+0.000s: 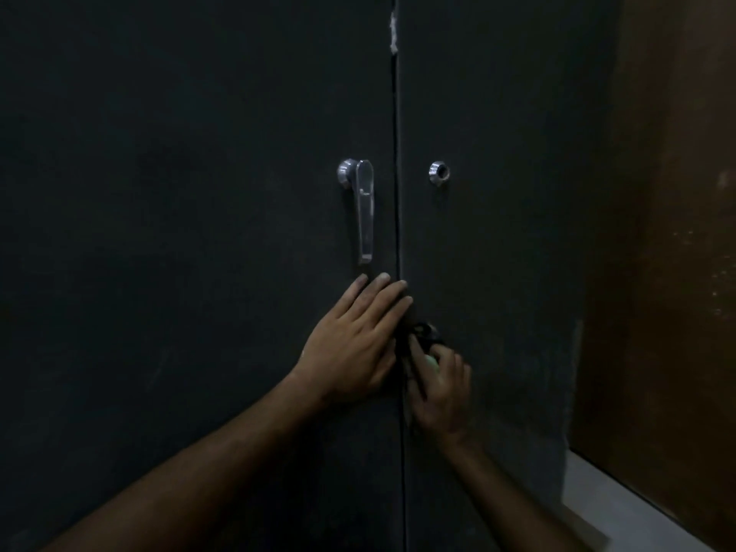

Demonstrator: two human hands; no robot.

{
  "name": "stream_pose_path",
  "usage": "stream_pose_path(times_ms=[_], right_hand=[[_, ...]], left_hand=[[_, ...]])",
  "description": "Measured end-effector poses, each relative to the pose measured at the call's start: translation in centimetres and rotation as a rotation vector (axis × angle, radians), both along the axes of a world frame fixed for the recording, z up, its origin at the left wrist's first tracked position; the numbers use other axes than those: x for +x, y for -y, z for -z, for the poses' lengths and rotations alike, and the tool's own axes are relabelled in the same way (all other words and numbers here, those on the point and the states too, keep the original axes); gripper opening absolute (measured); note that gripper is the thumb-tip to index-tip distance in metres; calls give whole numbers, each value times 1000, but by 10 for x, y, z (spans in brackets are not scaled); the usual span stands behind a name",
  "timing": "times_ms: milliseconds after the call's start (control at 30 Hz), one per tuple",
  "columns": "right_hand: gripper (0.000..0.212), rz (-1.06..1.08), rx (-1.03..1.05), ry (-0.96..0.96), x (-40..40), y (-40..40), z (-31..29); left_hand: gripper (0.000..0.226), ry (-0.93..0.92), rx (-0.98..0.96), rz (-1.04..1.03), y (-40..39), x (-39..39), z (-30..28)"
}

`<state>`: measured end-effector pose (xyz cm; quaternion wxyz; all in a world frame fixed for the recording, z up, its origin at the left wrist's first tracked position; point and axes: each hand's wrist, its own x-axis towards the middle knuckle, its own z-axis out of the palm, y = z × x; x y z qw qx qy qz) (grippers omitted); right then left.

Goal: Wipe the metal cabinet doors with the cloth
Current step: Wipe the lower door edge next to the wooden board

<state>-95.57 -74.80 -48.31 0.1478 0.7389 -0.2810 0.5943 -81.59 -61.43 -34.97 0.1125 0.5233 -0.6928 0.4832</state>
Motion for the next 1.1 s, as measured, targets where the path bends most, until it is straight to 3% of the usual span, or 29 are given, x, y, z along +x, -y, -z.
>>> stream_pose_path(times_ms=[33, 133, 167, 267, 333, 400, 433, 533, 600, 633, 700, 767, 833, 933, 1000, 1100], right_hand=[[55, 36, 56, 42, -16, 19, -1], [49, 76, 463, 564, -41, 68, -52], [49, 37, 539, 635, -41, 75, -74], [51, -5, 324, 476, -27, 52, -92], [52, -27, 143, 168, -27, 41, -49], [56, 17, 95, 28, -48, 60, -8], [55, 34, 144, 84, -62, 79, -9], [51, 12, 480, 560, -84, 129, -52], [52, -14, 496, 663, -76, 129, -68], [53, -30, 435, 622, -69, 120, -61], [53, -56, 276, 366, -60, 103, -20], [53, 32, 208, 183, -77, 111, 23], [52, 130, 336, 288, -110, 141, 24], [48, 195, 660, 631, -142, 193, -29], [49, 166, 610, 668, -131, 197, -58], [55, -12, 411, 442, -98, 157, -24]], left_hand=[[67, -2, -6, -20, 4, -2, 1], [71, 0, 4, -60, 14, -15, 3], [71, -4, 9, -59, 19, -23, 2], [69, -47, 5, -41, 39, -45, 0], [68, -91, -8, -25, 50, -54, -2], [70, -77, -37, -35, 56, -52, 0], [71, -52, -47, -48, 56, -49, 2], [72, 16, -74, -68, 61, -44, 5], [73, 22, -106, -77, 64, -45, 7], [73, 19, -124, -84, 66, -46, 8], [73, 28, -144, -106, 67, -46, 9], [72, 45, -153, -115, 68, -46, 10], [73, 55, -148, -134, 67, -46, 10], [74, 78, -150, -144, 67, -46, 11], [75, 89, -157, -150, 68, -45, 11], [76, 104, -171, -167, 69, -46, 11]])
